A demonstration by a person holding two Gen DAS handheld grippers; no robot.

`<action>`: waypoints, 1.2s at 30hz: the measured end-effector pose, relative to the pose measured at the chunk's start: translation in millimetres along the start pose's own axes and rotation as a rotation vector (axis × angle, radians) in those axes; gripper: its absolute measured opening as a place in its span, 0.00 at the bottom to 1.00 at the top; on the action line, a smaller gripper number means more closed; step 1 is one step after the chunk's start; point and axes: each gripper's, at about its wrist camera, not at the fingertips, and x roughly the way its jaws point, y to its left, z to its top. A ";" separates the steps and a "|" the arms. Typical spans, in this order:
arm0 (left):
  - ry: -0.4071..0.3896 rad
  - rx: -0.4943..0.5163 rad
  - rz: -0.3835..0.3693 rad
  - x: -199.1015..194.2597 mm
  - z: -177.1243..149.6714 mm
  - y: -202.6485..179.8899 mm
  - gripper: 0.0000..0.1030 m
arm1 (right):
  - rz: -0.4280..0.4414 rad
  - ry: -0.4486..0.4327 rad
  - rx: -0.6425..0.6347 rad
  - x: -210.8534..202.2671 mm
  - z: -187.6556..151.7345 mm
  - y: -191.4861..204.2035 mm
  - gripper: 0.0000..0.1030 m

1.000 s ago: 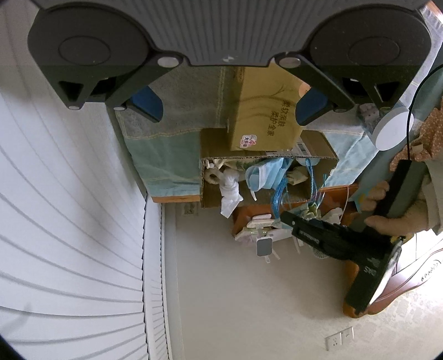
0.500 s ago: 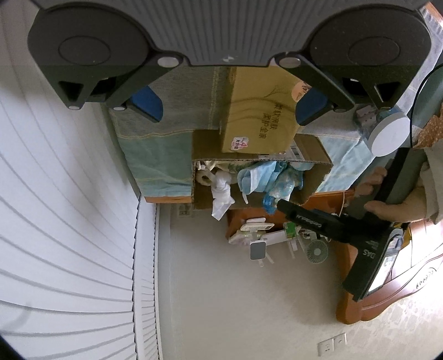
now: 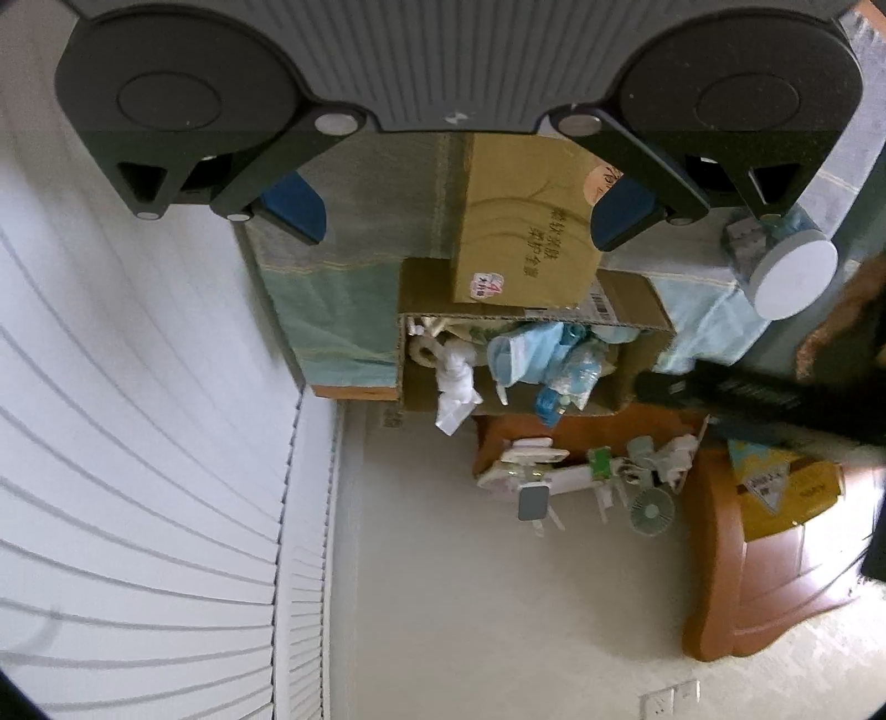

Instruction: Organize soft objects

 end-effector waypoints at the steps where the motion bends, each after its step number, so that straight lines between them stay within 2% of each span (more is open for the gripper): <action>1: -0.002 -0.014 0.022 -6.3 -6.5 -2.0 0.99 | -0.002 0.006 0.006 -1.4 -0.2 0.8 1.00; 6: 0.000 -0.081 0.122 -34.8 -38.6 -10.6 0.99 | -0.023 0.031 0.020 -7.5 -2.4 7.4 1.00; 10: 0.042 -0.191 0.115 -56.6 -48.6 -10.8 0.99 | -0.067 0.052 0.000 -13.5 -5.7 16.8 1.00; 13: 0.060 -0.226 0.135 -72.9 -51.5 -15.2 0.99 | -0.080 0.055 -0.001 -19.9 -6.5 20.8 1.00; 22: 0.070 -0.199 0.167 -91.9 -50.7 -31.8 0.99 | -0.093 0.036 0.016 -38.3 -6.1 20.7 1.00; 36: 0.062 -0.191 0.154 -97.0 -48.0 -38.0 0.99 | -0.089 0.019 0.015 -47.2 -5.1 19.8 1.00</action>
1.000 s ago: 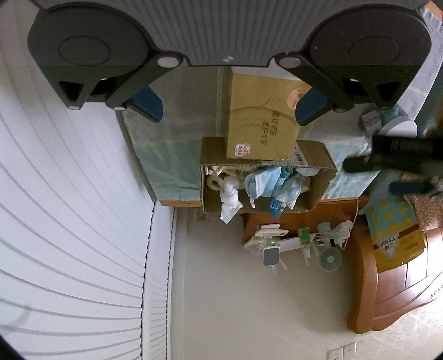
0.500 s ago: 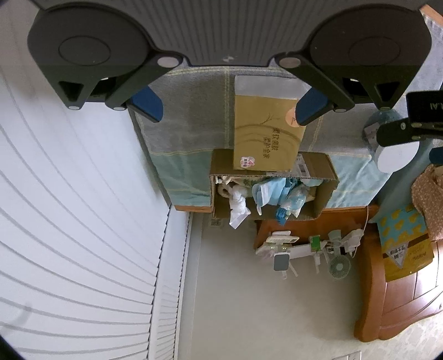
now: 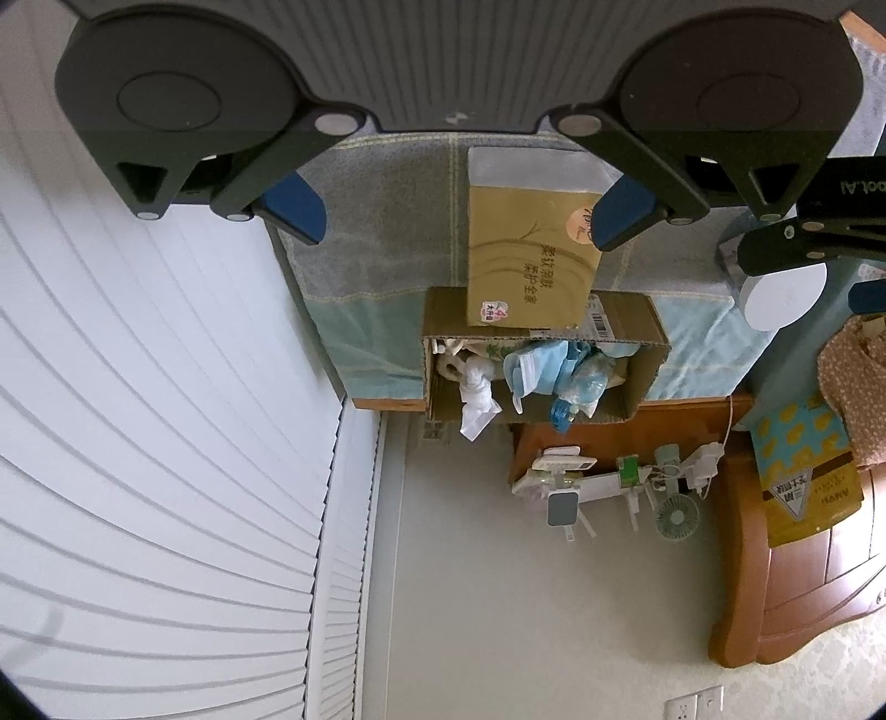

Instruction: Organize soft objects

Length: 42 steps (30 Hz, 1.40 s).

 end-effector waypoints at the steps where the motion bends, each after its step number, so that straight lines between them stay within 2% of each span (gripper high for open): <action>1: -0.001 0.000 0.000 -0.1 -0.1 0.2 0.99 | -0.001 0.000 0.000 -0.1 0.0 -0.1 1.00; 42: 0.001 0.001 -0.012 -2.8 1.0 -3.2 0.99 | 0.006 0.001 0.001 0.4 0.3 0.1 1.00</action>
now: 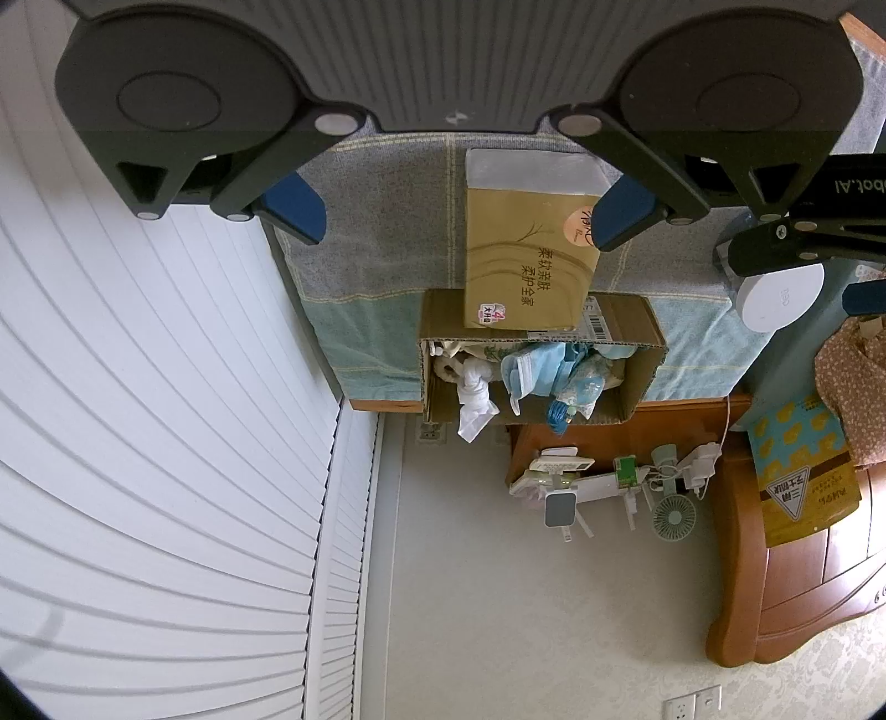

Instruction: Organize soft objects

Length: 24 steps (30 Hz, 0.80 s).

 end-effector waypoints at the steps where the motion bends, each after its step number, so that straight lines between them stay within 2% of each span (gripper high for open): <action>1: 0.000 -0.001 -0.001 -0.1 0.1 0.0 0.99 | 0.001 0.001 0.000 0.0 0.0 0.0 1.00; 24: -0.002 -0.001 -0.002 0.5 1.6 -1.5 0.99 | 0.000 -0.001 0.001 0.4 -0.4 -1.1 1.00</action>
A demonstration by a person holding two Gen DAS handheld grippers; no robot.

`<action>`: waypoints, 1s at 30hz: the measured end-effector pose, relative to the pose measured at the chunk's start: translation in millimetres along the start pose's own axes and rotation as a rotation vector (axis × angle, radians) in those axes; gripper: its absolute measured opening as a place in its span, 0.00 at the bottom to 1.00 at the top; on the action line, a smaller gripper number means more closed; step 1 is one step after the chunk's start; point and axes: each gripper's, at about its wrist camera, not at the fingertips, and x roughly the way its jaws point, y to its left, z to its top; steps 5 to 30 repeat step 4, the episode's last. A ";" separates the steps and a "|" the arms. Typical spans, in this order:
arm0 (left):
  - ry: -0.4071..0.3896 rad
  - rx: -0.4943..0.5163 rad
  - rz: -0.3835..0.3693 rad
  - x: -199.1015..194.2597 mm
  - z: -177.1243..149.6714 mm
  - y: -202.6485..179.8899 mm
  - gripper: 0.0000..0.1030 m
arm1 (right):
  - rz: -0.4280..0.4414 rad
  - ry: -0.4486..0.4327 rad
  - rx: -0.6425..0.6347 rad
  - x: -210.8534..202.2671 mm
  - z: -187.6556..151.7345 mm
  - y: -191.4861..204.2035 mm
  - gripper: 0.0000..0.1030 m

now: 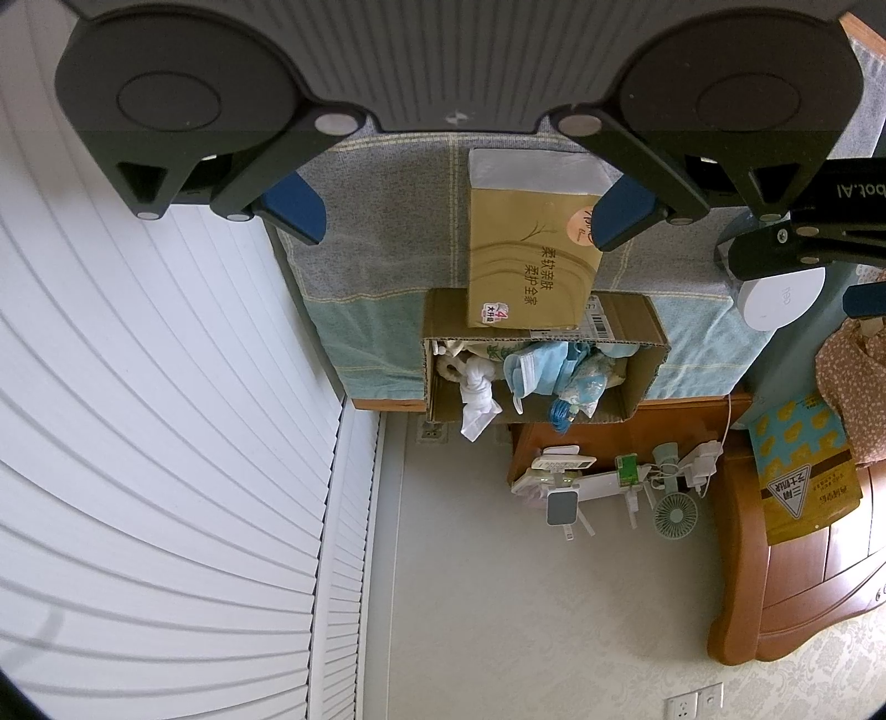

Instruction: Organize soft objects

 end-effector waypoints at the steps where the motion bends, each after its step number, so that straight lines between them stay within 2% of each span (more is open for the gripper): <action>1: 0.001 -0.001 0.000 0.0 0.9 -0.9 0.99 | 0.000 0.000 0.000 -0.3 0.0 -0.3 1.00; 30: 0.000 -0.001 0.000 0.1 1.1 -1.1 0.99 | 0.000 0.000 0.000 -0.3 0.0 -0.3 1.00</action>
